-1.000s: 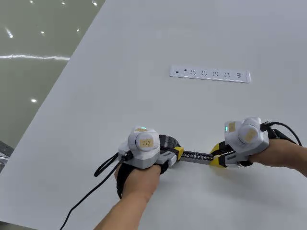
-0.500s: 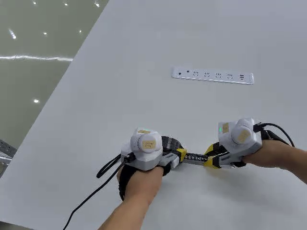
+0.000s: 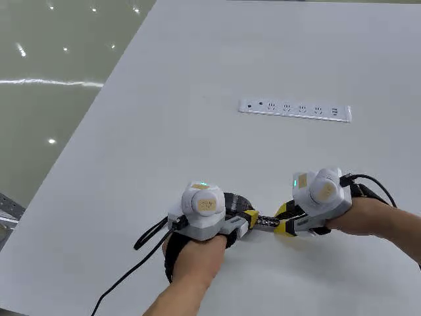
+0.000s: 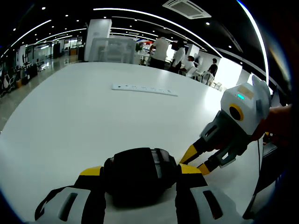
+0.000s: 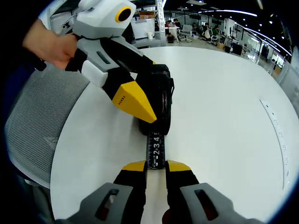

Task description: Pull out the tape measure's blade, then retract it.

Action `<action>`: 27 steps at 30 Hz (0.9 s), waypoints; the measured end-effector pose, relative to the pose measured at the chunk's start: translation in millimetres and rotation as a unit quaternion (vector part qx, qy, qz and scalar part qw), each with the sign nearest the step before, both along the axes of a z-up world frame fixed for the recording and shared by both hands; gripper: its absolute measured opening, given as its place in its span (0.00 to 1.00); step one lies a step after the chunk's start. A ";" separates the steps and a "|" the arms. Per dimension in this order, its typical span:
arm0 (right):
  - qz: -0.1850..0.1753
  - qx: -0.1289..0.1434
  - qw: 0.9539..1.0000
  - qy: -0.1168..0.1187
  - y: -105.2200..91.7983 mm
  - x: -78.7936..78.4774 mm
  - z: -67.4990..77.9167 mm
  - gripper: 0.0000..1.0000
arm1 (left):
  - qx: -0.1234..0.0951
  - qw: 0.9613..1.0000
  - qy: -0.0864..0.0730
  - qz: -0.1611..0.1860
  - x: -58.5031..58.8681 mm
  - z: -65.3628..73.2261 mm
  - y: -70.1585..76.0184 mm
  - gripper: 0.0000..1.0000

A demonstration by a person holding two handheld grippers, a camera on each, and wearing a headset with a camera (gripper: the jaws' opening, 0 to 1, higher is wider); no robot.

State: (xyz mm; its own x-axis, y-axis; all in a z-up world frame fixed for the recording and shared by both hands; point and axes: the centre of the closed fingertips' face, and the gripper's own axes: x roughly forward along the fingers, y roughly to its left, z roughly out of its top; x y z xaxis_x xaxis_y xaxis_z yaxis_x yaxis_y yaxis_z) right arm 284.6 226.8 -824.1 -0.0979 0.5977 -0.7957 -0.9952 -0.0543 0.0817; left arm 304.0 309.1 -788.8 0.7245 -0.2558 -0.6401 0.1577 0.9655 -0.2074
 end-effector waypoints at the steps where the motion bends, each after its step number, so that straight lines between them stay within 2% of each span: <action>1: 0.000 0.000 1.000 0.000 0.9 0.0 -0.1 0.11 | 0.000 1.000 0.000 0.000 0.1 0.0 0.1 0.57; 27: 0.003 0.008 1.000 -0.001 26.1 -2.3 -1.3 0.11 | -0.004 1.000 -0.001 0.000 0.8 0.7 0.6 0.57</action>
State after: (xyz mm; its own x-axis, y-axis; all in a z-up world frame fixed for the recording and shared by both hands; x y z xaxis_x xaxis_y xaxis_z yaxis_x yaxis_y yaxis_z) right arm 282.3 252.8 -825.4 -0.1009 0.6091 -0.7866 -0.9949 -0.0624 0.0793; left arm 304.8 309.6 -788.1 0.7258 -0.2612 -0.6364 0.1591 0.9638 -0.2140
